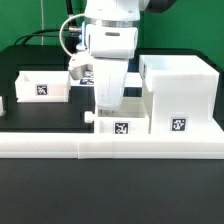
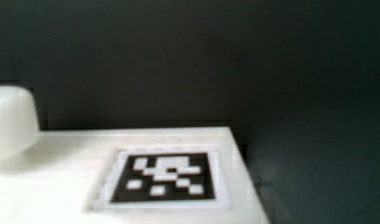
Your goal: Assemble drawer
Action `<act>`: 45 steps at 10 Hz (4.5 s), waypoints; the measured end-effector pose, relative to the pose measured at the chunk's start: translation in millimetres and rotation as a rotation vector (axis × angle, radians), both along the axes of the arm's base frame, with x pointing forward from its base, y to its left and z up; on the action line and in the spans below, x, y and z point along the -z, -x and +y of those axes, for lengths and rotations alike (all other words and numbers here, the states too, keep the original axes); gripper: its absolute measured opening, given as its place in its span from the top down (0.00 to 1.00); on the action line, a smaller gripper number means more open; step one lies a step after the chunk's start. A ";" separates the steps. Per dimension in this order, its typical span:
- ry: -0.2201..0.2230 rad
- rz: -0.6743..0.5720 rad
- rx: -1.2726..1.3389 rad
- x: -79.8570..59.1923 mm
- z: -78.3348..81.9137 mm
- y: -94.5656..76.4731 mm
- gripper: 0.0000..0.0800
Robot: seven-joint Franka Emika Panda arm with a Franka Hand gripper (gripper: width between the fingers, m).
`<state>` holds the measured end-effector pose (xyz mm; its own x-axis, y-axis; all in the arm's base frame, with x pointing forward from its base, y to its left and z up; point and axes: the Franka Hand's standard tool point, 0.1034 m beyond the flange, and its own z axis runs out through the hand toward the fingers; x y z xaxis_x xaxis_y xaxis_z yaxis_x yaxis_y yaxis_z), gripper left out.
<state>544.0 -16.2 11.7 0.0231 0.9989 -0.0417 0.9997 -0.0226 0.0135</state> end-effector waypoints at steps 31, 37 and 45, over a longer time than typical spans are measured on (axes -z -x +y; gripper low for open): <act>0.013 0.010 0.034 0.7 6.7 1.1 0.95; 0.014 0.010 0.031 1.3 6.2 1.9 0.95; 0.025 -0.009 0.009 1.3 4.0 0.3 0.95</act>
Offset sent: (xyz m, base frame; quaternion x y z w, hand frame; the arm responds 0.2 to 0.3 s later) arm 0.0000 0.0000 0.0000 0.0000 0.0000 0.0000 1.0000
